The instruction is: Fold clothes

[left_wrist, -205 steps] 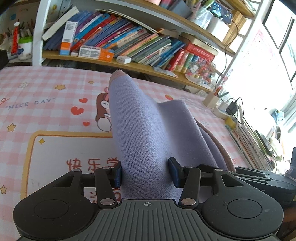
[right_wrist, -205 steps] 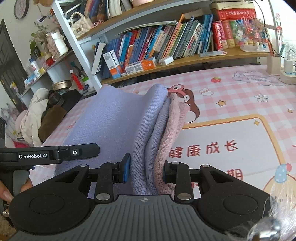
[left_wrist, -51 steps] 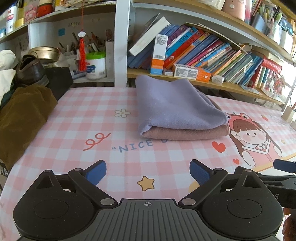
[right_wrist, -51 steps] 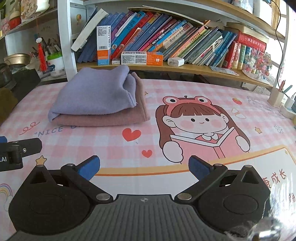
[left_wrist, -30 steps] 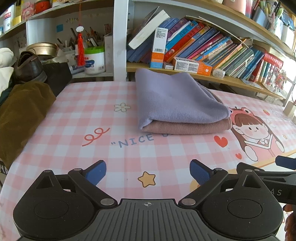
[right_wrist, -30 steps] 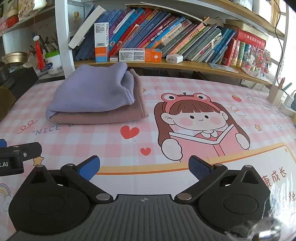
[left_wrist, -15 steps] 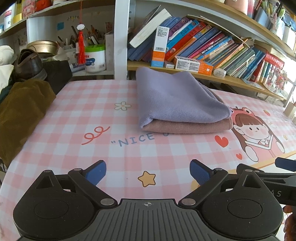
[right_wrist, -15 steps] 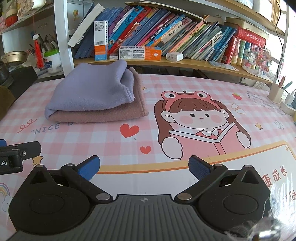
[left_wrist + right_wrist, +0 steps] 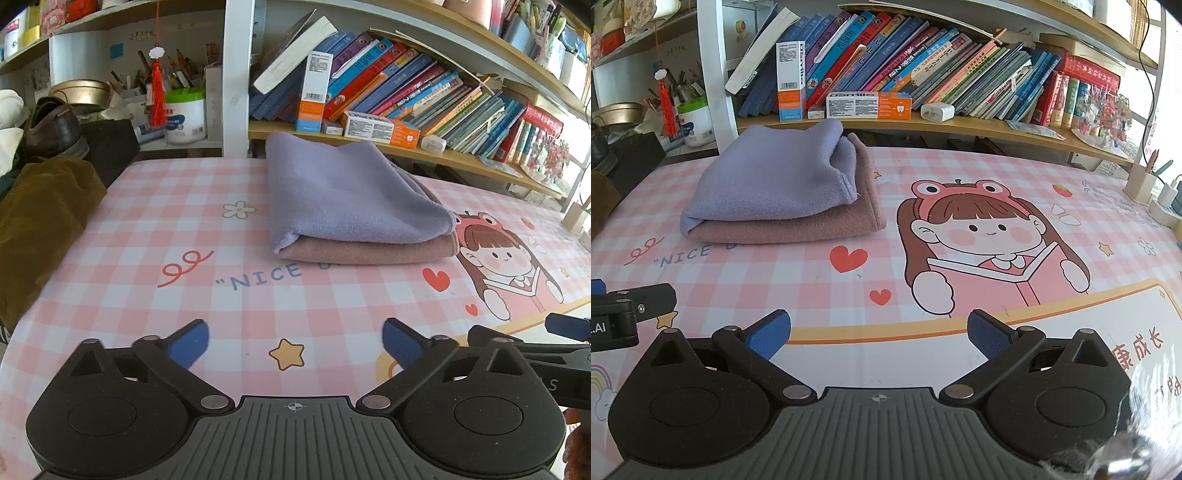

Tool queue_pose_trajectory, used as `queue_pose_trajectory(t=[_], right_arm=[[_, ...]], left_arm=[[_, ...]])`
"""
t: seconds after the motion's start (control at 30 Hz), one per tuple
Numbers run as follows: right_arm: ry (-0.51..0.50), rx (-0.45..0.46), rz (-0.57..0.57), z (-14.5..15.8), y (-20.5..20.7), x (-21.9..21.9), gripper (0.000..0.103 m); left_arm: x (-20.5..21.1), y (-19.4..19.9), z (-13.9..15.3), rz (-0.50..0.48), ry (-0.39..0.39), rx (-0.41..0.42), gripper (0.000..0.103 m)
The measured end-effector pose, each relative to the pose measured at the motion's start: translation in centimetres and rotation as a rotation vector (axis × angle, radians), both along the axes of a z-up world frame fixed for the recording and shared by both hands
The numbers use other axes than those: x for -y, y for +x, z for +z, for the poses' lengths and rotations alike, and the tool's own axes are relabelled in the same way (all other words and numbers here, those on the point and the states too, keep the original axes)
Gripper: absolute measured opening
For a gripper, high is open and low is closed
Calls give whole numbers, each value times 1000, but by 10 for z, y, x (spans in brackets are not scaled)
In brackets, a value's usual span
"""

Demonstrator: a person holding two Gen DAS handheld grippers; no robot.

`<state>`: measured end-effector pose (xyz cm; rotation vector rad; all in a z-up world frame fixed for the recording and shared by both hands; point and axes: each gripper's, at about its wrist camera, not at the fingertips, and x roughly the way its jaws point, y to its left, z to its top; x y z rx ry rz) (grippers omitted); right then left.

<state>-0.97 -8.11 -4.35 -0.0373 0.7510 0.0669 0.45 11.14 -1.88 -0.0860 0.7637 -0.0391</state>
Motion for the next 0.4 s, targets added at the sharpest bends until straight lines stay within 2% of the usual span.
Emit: queue_pose_trajectory(t=[0.4], right_arm=[[-3, -23, 1, -6, 2, -2, 103]], left_arm=[[-3, 0, -2, -7, -11, 4, 103]])
